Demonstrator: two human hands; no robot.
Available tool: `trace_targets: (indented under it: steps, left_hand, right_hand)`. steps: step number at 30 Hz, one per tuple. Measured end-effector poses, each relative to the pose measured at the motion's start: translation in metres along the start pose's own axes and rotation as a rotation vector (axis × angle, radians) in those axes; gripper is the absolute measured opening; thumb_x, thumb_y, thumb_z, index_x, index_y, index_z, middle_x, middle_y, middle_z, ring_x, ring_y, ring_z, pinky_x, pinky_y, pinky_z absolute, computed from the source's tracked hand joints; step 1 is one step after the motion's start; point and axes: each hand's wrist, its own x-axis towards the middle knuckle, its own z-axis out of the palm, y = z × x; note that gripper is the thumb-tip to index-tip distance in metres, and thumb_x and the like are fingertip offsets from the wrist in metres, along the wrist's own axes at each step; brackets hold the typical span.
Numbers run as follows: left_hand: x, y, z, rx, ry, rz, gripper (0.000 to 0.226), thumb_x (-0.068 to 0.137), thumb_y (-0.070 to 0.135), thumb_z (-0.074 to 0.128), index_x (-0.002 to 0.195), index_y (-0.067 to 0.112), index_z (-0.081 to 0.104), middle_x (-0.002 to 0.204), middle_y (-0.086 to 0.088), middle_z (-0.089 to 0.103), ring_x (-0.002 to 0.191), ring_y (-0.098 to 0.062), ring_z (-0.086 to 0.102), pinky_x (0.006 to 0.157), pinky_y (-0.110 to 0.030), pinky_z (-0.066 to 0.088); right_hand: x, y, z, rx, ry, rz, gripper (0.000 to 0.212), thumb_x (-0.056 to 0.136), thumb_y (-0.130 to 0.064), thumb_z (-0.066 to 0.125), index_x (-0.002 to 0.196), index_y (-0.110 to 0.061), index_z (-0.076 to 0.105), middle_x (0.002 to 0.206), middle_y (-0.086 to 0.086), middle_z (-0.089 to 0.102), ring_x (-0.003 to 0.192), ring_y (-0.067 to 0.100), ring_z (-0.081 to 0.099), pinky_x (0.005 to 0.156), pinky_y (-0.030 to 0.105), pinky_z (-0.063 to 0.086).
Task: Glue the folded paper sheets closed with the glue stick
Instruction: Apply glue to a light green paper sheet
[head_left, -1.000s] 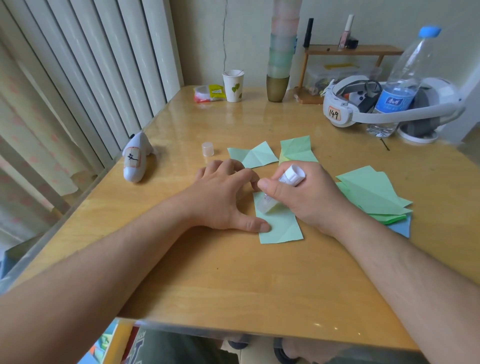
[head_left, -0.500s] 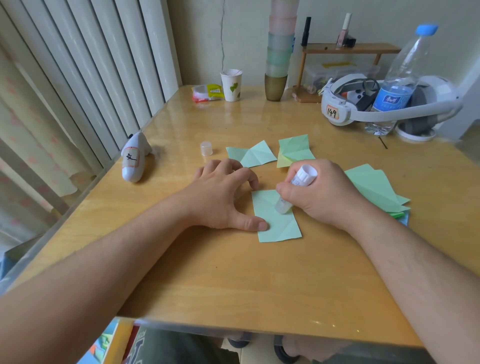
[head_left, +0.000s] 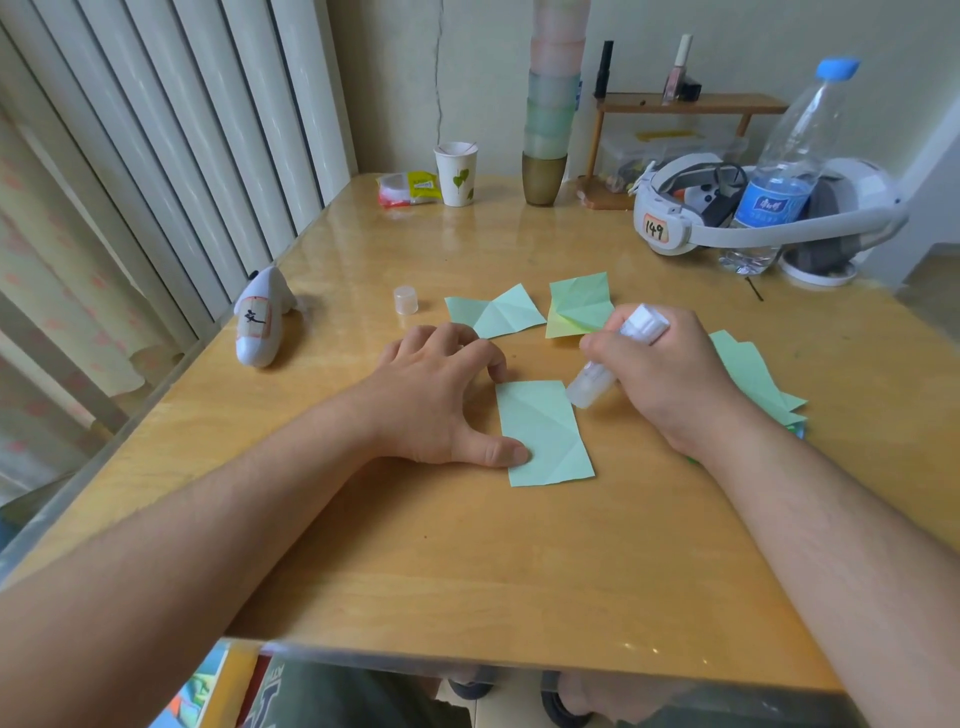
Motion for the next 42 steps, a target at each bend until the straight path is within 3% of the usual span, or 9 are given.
trace_targets:
  steps: [6, 9, 11, 15, 22, 26, 36, 42]
  left_hand:
    - [0.001, -0.003, 0.003, -0.003, 0.043, 0.019, 0.087, 0.051, 0.097, 0.053, 0.122, 0.049, 0.037, 0.139, 0.013, 0.034, 0.136, -0.02, 0.025, 0.116, -0.041, 0.024]
    - [0.001, -0.005, 0.005, -0.021, 0.086, 0.044, 0.081, 0.05, 0.097, 0.055, 0.111, 0.045, 0.038, 0.132, 0.014, 0.037, 0.128, -0.019, 0.028, 0.112, -0.042, 0.028]
    - [0.002, -0.006, 0.006, -0.021, 0.105, 0.071, 0.076, 0.051, 0.096, 0.056, 0.104, 0.044, 0.042, 0.13, 0.016, 0.037, 0.128, -0.018, 0.028, 0.112, -0.042, 0.028]
    - [0.003, -0.007, 0.008, -0.004, 0.1, 0.09, 0.07, 0.053, 0.096, 0.055, 0.099, 0.043, 0.051, 0.131, 0.018, 0.036, 0.133, -0.018, 0.026, 0.111, -0.038, 0.024]
    - [0.004, -0.006, 0.008, 0.029, 0.087, 0.087, 0.084, 0.052, 0.098, 0.051, 0.114, 0.04, 0.055, 0.135, 0.018, 0.035, 0.131, -0.016, 0.025, 0.112, -0.036, 0.021]
    - [0.004, -0.006, 0.007, 0.02, 0.077, 0.081, 0.079, 0.052, 0.097, 0.052, 0.108, 0.041, 0.052, 0.134, 0.018, 0.036, 0.13, -0.016, 0.025, 0.112, -0.037, 0.022]
    - [0.003, -0.006, 0.006, -0.001, 0.06, 0.087, 0.07, 0.053, 0.095, 0.055, 0.099, 0.043, 0.047, 0.132, 0.017, 0.036, 0.128, -0.016, 0.026, 0.116, -0.042, 0.025]
    - [0.003, -0.005, 0.005, 0.005, 0.055, 0.091, 0.069, 0.054, 0.095, 0.055, 0.099, 0.043, 0.046, 0.132, 0.017, 0.036, 0.13, -0.017, 0.026, 0.112, -0.039, 0.024]
  right_hand:
    - [-0.009, -0.005, 0.016, 0.019, -0.048, -0.1, 0.024, 0.076, -0.036, 0.07, 0.07, -0.014, 0.064, 0.057, -0.01, 0.051, 0.058, 0.009, 0.045, 0.059, 0.029, 0.038]
    - [-0.011, -0.005, 0.021, -0.021, -0.121, -0.132, 0.023, 0.077, -0.042, 0.072, 0.071, -0.021, 0.066, 0.064, 0.001, 0.062, 0.062, 0.013, 0.052, 0.06, 0.033, 0.043]
    - [-0.013, -0.004, 0.023, -0.061, -0.152, -0.145, 0.023, 0.081, -0.041, 0.078, 0.072, -0.024, 0.067, 0.067, -0.002, 0.066, 0.062, 0.009, 0.054, 0.058, 0.029, 0.045]
    - [-0.015, -0.007, 0.028, -0.131, -0.187, -0.16, 0.023, 0.084, -0.03, 0.082, 0.069, -0.022, 0.067, 0.061, -0.013, 0.061, 0.058, 0.001, 0.051, 0.054, 0.015, 0.039]
    - [-0.016, -0.008, 0.032, -0.138, -0.231, -0.147, 0.022, 0.082, -0.032, 0.084, 0.073, -0.02, 0.069, 0.069, -0.004, 0.066, 0.062, 0.004, 0.054, 0.058, 0.02, 0.043]
    - [-0.015, -0.008, 0.03, -0.173, -0.248, -0.143, 0.024, 0.083, -0.03, 0.083, 0.07, -0.018, 0.067, 0.059, -0.013, 0.056, 0.057, 0.003, 0.048, 0.053, 0.016, 0.037]
    - [-0.01, -0.001, 0.0, -0.291, -0.183, -0.102, 0.025, 0.082, -0.027, 0.08, 0.067, -0.016, 0.062, 0.054, -0.014, 0.053, 0.053, 0.006, 0.044, 0.048, 0.016, 0.034]
    - [-0.007, 0.001, 0.003, -0.316, -0.16, -0.104, 0.028, 0.083, -0.031, 0.076, 0.07, -0.014, 0.059, 0.056, -0.011, 0.049, 0.054, 0.008, 0.04, 0.05, 0.024, 0.034]
